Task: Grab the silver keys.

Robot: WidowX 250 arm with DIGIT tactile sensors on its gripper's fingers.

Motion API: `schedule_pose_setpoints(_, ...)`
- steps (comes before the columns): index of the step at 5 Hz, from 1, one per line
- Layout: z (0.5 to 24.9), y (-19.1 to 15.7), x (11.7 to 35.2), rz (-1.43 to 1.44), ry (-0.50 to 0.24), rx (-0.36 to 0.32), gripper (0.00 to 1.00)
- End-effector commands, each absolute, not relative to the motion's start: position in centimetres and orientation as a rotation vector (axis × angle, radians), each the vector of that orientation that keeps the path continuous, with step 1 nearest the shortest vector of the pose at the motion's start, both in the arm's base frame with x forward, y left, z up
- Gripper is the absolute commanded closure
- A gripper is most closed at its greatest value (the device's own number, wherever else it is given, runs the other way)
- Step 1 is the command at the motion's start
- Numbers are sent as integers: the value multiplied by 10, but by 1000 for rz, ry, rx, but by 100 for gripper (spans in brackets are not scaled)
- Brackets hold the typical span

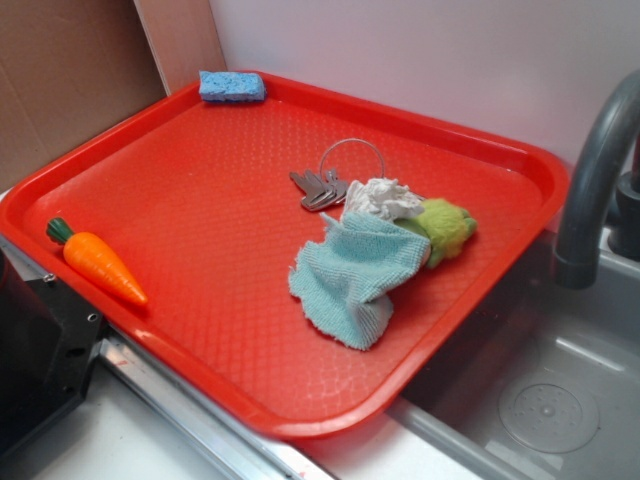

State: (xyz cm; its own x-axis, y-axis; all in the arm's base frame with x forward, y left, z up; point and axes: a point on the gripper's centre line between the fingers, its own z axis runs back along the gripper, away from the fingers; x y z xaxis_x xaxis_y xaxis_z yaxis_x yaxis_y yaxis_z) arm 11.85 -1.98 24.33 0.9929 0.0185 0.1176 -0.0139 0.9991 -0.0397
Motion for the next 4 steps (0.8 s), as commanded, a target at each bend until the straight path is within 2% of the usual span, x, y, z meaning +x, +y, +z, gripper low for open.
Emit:
schedule_pose_setpoints(1, 243, -20, 118, 16, -118, -39, 0)
schedule_pose_setpoints(2, 219, -18, 158, 3, -199, -31, 0)
schedule_pose_setpoints(3, 197, -6, 196, -4, -267, -63, 0)
schedule_pose_setpoints(4, 181, -2, 222, -5, -305, -98, 0)
